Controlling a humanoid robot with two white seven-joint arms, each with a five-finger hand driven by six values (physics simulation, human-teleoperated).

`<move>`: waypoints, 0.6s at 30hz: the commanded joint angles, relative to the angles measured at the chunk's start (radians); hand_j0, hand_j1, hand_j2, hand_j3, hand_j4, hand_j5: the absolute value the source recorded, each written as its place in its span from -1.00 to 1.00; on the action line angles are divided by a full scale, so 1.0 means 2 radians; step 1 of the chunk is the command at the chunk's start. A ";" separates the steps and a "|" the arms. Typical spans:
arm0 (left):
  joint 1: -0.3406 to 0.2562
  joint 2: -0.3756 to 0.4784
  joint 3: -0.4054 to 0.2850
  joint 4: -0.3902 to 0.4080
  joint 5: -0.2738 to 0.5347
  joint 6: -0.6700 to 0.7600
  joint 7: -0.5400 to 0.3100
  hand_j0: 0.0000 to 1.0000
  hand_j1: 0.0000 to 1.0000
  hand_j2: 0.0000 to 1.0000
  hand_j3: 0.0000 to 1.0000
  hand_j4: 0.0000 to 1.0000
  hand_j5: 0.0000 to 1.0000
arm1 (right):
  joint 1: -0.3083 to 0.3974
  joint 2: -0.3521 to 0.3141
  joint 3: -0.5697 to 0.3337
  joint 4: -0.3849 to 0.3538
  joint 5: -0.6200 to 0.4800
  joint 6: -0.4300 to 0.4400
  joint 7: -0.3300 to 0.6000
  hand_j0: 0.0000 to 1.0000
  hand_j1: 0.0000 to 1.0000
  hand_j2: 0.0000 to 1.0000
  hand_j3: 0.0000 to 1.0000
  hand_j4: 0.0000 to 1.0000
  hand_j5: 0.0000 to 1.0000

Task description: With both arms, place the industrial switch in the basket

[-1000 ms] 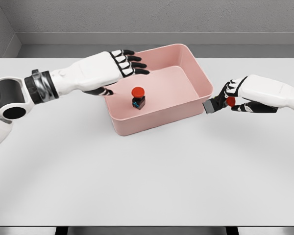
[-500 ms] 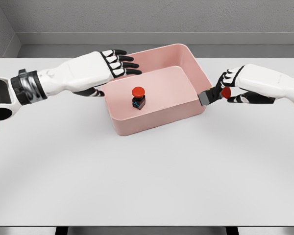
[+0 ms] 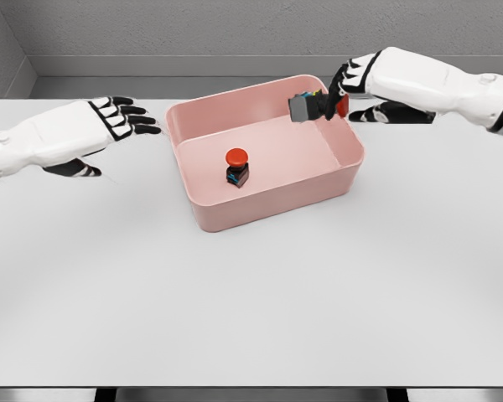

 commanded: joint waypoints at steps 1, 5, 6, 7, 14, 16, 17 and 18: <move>-0.001 0.010 0.012 0.001 0.005 0.001 0.000 1.00 1.00 1.00 1.00 1.00 1.00 | -0.003 0.054 0.028 0.057 0.001 0.002 0.008 -0.01 -0.01 -0.01 -0.01 -0.01 -0.01; 0.000 0.011 0.018 0.000 0.005 0.001 0.000 1.00 1.00 1.00 1.00 1.00 1.00 | -0.019 0.074 0.024 0.087 0.007 0.002 0.005 1.00 1.00 1.00 1.00 1.00 1.00; 0.000 0.011 0.021 0.000 0.006 0.001 0.001 1.00 1.00 1.00 1.00 1.00 1.00 | -0.019 0.069 0.024 0.085 0.007 0.002 0.003 1.00 1.00 1.00 1.00 1.00 1.00; 0.000 0.011 0.024 0.000 0.006 0.001 0.001 1.00 1.00 1.00 1.00 1.00 1.00 | -0.018 0.043 0.025 0.075 0.005 0.002 -0.006 1.00 1.00 1.00 1.00 1.00 1.00; -0.001 0.010 0.025 0.007 0.005 0.001 0.000 1.00 1.00 1.00 1.00 1.00 1.00 | -0.015 -0.054 0.021 0.055 0.000 0.002 -0.051 1.00 1.00 1.00 1.00 1.00 1.00; -0.002 0.010 0.025 0.008 0.005 0.001 0.000 1.00 1.00 1.00 1.00 1.00 1.00 | -0.001 -0.065 0.024 0.055 0.000 0.002 -0.051 1.00 1.00 1.00 1.00 1.00 1.00; -0.002 0.010 0.025 0.007 0.006 0.001 0.000 1.00 1.00 1.00 1.00 1.00 1.00 | 0.003 -0.065 0.025 0.055 0.000 0.002 -0.051 1.00 1.00 1.00 1.00 1.00 1.00; -0.001 0.010 0.025 0.007 0.006 0.001 0.000 1.00 1.00 1.00 1.00 1.00 1.00 | 0.004 -0.065 0.026 0.055 0.000 0.002 -0.051 1.00 1.00 1.00 1.00 1.00 1.00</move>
